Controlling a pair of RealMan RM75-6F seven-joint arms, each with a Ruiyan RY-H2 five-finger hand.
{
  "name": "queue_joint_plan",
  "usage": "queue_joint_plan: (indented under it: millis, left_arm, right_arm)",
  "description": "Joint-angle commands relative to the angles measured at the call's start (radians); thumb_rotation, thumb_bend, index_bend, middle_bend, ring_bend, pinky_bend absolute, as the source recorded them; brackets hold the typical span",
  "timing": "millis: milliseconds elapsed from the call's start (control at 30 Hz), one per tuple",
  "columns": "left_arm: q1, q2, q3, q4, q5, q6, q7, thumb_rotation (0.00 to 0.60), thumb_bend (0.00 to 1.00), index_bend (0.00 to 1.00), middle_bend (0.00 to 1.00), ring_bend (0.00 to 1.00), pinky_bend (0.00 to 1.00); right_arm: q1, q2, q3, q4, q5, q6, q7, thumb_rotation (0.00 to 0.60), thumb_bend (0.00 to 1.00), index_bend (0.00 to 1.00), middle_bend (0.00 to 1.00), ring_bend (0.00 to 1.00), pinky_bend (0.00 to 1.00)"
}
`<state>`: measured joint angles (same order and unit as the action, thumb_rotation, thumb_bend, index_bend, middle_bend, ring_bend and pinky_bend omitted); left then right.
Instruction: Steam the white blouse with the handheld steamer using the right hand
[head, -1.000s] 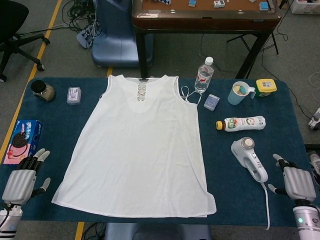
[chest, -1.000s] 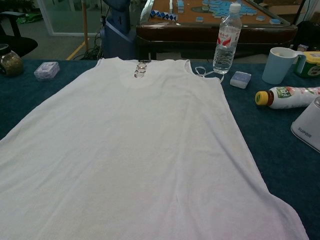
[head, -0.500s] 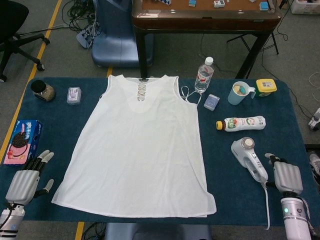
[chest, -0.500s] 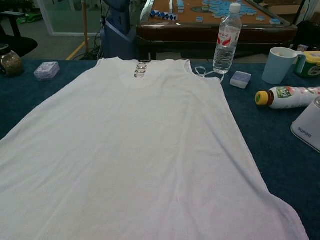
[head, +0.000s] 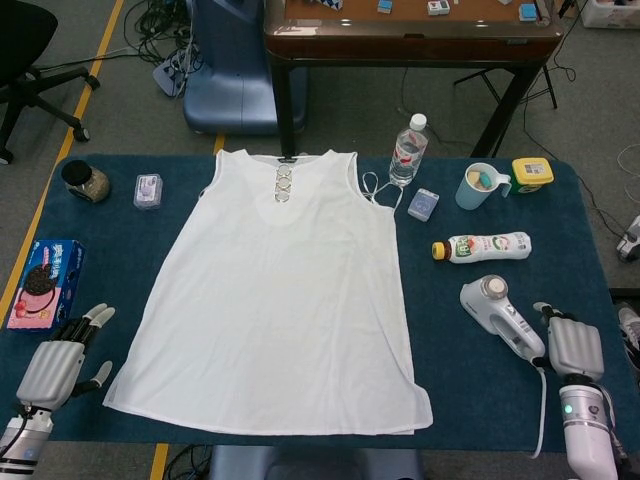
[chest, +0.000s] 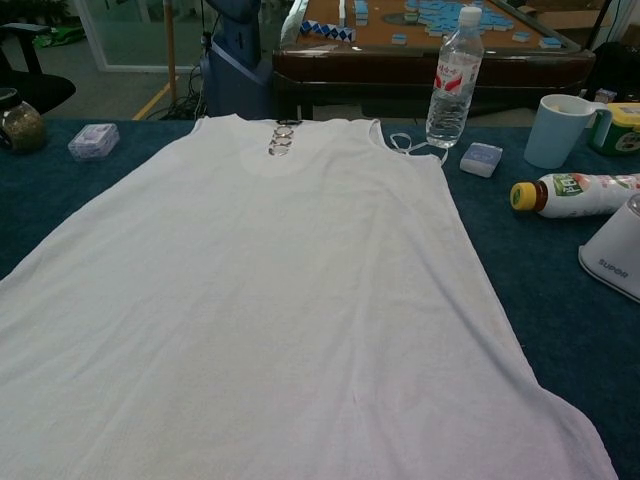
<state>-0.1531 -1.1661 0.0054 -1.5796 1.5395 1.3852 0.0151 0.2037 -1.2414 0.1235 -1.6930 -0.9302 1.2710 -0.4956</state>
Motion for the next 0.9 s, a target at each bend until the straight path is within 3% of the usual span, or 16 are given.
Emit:
queue_joint_plan:
  millis: [33,500,733,900]
  left_arm:
    - [-0.003,0.001,0.002,-0.002,0.001,-0.006,-0.004,0.6,0.32,0.09,0.09,0.17,0.14]
    - [-0.009,0.003,0.007,-0.014,0.003,-0.013,-0.009,0.6,0.32,0.1,0.11,0.17,0.15]
    - [-0.007,0.009,0.009,-0.016,0.007,-0.005,-0.018,0.6,0.32,0.1,0.11,0.18,0.15]
    - [-0.006,0.007,0.012,-0.013,0.011,-0.003,-0.025,0.6,0.32,0.1,0.11,0.18,0.15]
  right_arm:
    - [0.012,0.006,0.015,0.028,0.032,-0.009,-0.008,0.6,0.23,0.24,0.36,0.29,0.44]
    - [0.11,0.002,0.045,0.131,0.124,-0.159,-0.022,0.6,0.25,0.25,0.37,0.3,0.44]
    - [0.124,-0.006,0.029,0.106,0.134,-0.159,-0.033,0.6,0.26,0.27,0.37,0.31,0.44]
    - [0.122,0.007,0.016,0.073,0.131,-0.14,-0.039,0.6,0.33,0.36,0.4,0.33,0.46]
